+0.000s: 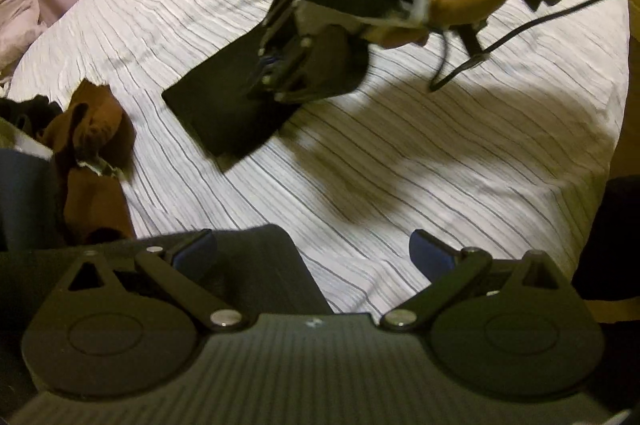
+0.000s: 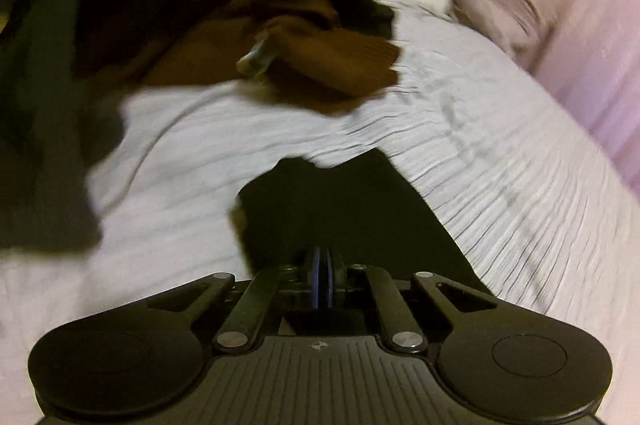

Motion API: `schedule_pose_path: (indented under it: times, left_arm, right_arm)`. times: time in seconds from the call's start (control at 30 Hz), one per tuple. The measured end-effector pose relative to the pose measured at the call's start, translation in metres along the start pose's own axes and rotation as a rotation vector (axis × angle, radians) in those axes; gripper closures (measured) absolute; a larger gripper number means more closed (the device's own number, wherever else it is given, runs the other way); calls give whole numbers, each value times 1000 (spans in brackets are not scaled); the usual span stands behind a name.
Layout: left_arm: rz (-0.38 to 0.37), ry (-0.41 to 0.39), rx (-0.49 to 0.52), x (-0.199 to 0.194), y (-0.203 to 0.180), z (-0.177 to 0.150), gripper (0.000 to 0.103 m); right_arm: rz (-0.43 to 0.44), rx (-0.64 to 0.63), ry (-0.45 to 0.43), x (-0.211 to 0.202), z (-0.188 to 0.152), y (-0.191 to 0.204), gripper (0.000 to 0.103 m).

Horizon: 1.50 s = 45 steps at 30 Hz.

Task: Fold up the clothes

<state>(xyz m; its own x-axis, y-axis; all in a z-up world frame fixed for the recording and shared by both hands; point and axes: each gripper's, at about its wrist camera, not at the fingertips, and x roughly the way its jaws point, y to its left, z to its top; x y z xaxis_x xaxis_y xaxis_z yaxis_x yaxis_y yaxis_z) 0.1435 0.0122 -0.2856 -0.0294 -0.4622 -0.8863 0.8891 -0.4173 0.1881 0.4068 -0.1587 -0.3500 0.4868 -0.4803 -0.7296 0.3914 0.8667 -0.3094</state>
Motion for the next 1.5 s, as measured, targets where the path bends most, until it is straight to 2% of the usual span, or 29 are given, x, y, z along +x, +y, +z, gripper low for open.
schedule_pose_path:
  times: [0.07,0.1,0.13,0.17,0.2,0.23,0.33,0.43,0.53,0.57,0.6,0.63,0.73,0.8,0.83,0.93,1.03,1.1,1.17,1.27,1.33,1.37,1.4,1.43,1.5]
  left_arm:
    - [1,2,0,1,-1,-2,2]
    - [-2,-1,-3,1,-2,-2,2]
    - [-5,-5,-8,1,-2,-2,2]
    - [-8,-9,-12,1,-3,-1,2]
    - [-9,-12,-12,1,-3,-1,2]
    - [-11,-14,-12,1,-3,-1,2]
    - [-15,-11,-12,2,-3,-3,2]
    - [-20,-7,-11,2,-4,-5,2]
    - [-25,-4,-11,3,-4,-8,2]
    - [-27,-2,-11,3,-4,-9,2]
    - [-27,1,-9,3,-4,-10,2]
    - [-28,4,-5,2,-4,-11,2]
    - [-34,-1,9,-2,-4,-9,2]
    - [-38,-6,20,-3,-4,-4,2]
    - [-40,-9,26,-4,-4,-2,2]
    - [-58,-32,54,-3,-3,17,2]
    - [-83,-52,129,4,-11,49,2]
    - [-100,-66,180,9,-16,71,2]
    - [-114,-81,217,18,-27,98,2]
    - [-132,-100,267,34,-44,138,2]
    - [-139,-94,287,47,-60,163,2]
    - [-142,-91,298,54,-69,176,2]
    - [-149,-90,305,59,-78,190,2]
    - [-159,-91,311,63,-87,203,2]
    - [-172,-94,314,69,-103,228,2]
  right_arm:
    - [-26,-115,-3,-4,-10,13,95]
    - [-41,-158,3,-3,-16,19,90]
    - [-58,-191,13,-2,-20,25,67]
    - [-66,-208,14,0,-24,29,37]
    - [-69,-228,13,2,-26,32,30]
    - [-78,-257,17,6,-28,37,30]
    - [-112,-346,31,16,-33,51,30]
    - [-188,-443,48,34,-37,62,30]
    - [-224,-457,64,56,-35,58,30]
    - [-234,-456,63,62,-34,55,36]
    - [-236,-438,55,63,-31,51,51]
    - [-230,-401,42,58,-26,44,87]
    - [-212,-289,0,42,-12,24,94]
    - [-202,-165,-39,22,-2,4,95]
    - [-196,-57,-61,8,4,-13,96]
    - [-190,362,-148,-42,8,-79,96]
    - [-261,770,-263,-104,-23,-152,96]
    - [-334,1010,-327,-146,-74,-192,96]
    - [-398,1224,-362,-178,-142,-221,96]
    - [-459,1509,-323,-186,-266,-239,95]
    - [-457,1710,-227,-170,-352,-246,95]
    - [-446,1785,-174,-161,-384,-248,95]
    - [-398,1850,-165,-155,-410,-250,95]
    - [-335,1903,-193,-152,-428,-251,95]
    - [-268,1927,-225,-157,-435,-258,95]
